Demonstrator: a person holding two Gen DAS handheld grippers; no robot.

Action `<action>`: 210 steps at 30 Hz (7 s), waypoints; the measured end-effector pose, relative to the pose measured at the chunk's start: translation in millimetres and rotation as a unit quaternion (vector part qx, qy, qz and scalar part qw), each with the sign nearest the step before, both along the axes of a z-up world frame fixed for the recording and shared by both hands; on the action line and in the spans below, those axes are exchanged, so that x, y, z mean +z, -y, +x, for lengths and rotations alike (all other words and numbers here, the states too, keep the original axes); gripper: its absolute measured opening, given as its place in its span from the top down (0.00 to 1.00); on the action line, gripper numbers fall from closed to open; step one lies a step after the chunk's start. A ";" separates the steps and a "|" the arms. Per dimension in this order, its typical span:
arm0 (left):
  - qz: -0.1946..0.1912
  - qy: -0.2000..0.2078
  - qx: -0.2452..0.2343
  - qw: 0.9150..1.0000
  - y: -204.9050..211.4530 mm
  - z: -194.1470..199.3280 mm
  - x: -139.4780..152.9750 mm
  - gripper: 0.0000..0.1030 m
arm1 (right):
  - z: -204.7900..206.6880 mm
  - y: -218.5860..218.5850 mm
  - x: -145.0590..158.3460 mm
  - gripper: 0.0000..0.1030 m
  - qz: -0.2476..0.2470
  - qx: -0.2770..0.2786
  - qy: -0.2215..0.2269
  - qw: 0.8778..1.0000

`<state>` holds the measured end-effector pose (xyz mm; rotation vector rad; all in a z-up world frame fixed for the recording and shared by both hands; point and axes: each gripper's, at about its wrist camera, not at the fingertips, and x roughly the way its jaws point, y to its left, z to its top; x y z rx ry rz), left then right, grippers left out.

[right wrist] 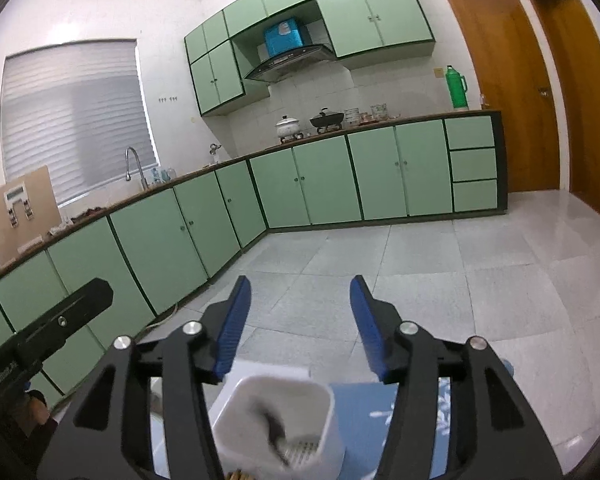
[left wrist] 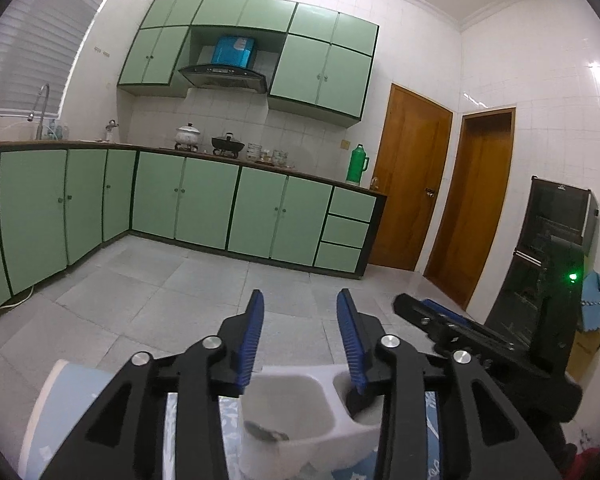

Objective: Organize utensils
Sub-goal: 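Lower the black spoon into the caddy and open the right gripper, then move the right gripper to the black chopstick and grasp it, then grasp a wooden chopstick with the left gripper while the right gripper holds the black chopstick, then lower both held chopsticks into the caddy and open both grippers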

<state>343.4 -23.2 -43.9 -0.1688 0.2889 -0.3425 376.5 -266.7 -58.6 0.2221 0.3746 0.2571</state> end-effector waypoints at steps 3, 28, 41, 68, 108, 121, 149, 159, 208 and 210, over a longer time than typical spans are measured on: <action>0.009 -0.004 0.005 1.000 -2.5 -17.5 2.4 0.57 | -28.0 8.7 0.0 0.43 0.012 -0.005 -0.011 1.000; 0.105 -0.267 0.033 0.957 -37.4 -166.9 -154.4 0.33 | -231.2 -49.4 -138.1 0.24 -0.086 0.038 -0.235 0.967; 0.116 -0.280 0.033 0.952 -42.7 -179.0 -155.8 0.31 | -246.3 -75.0 -142.9 0.28 -0.138 0.043 -0.245 0.959; 0.129 -0.287 0.034 0.949 -44.0 -193.5 -153.8 0.26 | -254.5 -89.2 -142.8 0.89 -0.152 0.047 -0.240 0.957; 0.156 -0.278 0.033 0.947 -4.8 -194.8 -158.0 0.58 | -259.4 -50.1 -143.3 0.90 -0.104 0.036 -0.246 0.963; 0.154 -0.277 0.025 0.948 6.6 -200.1 -152.5 0.94 | -265.0 -51.3 -134.3 0.94 -0.109 0.042 -0.227 0.967; 0.118 -0.117 0.031 0.986 -19.5 -196.4 9.6 0.94 | -239.6 -24.7 23.9 0.94 -0.064 0.049 -0.097 0.992; 0.116 -0.109 0.009 0.987 -12.2 -157.6 29.7 0.94 | -195.1 -26.8 62.4 0.94 -0.069 0.066 -0.096 0.991; 0.086 -0.052 0.006 0.995 20.0 -24.1 56.5 0.84 | -49.5 -15.4 83.3 0.78 -0.082 0.041 -0.059 0.994; 0.082 -0.046 0.011 0.995 15.4 -34.6 61.1 0.77 | -59.3 -12.3 87.7 0.69 -0.082 0.029 -0.051 0.995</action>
